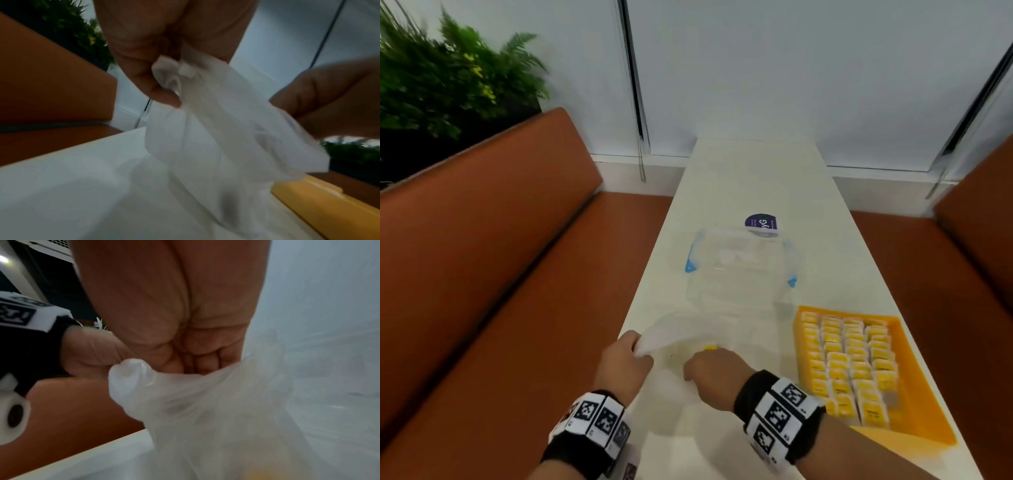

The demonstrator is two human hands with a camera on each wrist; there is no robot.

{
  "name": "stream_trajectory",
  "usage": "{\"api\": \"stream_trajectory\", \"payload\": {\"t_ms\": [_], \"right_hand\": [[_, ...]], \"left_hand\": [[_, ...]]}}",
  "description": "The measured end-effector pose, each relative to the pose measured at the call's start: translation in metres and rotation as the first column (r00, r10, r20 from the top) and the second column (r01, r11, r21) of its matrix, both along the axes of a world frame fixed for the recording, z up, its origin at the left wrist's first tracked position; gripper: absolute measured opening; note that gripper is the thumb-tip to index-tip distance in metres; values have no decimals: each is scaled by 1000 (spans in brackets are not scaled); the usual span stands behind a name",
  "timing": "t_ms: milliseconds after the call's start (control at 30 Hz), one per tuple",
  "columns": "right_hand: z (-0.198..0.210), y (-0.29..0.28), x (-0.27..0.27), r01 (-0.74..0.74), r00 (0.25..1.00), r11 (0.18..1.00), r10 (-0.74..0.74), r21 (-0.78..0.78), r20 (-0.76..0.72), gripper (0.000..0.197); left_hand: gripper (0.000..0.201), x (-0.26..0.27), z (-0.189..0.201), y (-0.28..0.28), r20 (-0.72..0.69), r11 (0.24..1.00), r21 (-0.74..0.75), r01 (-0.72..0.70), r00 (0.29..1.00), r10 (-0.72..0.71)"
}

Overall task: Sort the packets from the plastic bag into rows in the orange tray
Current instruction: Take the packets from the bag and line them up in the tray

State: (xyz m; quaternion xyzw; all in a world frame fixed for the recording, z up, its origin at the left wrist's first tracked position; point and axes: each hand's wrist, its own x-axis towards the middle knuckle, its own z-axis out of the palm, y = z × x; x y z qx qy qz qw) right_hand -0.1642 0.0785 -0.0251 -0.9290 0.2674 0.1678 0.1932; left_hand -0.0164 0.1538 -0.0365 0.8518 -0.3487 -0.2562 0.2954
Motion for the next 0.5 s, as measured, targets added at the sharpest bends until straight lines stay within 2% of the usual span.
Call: {"api": "stream_trajectory", "payload": {"t_ms": [67, 133, 200, 300, 367, 433, 500], "right_hand": [[-2, 0, -3, 14, 999, 1000, -13, 12, -48, 32], [0, 4, -4, 34, 998, 999, -34, 12, -54, 29], [10, 11, 3, 26, 999, 1000, -25, -13, 34, 28], [18, 16, 19, 63, 971, 998, -57, -19, 234, 23], [19, 16, 27, 93, 979, 996, -94, 15, 181, 21], [12, 13, 28, 123, 992, 992, -124, 28, 39, 23], [2, 10, 25, 192, 979, 981, -193, 26, 65, 20]], "left_hand": [[18, -1, 10, 4, 28, 991, -137, -1, 1000, 5], [21, -8, 23, 10, 122, 972, -225, 66, 992, -39], [25, -17, 31, 15, 175, 956, -265, 130, 981, -85], [22, -28, 33, 15, 153, 935, -294, 197, 976, -158], [21, -32, 32, 14, 120, 924, -295, 242, 969, -215], [21, -36, 31, 14, 107, 916, -279, 289, 957, -269], [23, -37, 30, 13, 115, 915, -279, 292, 956, -271]]}}
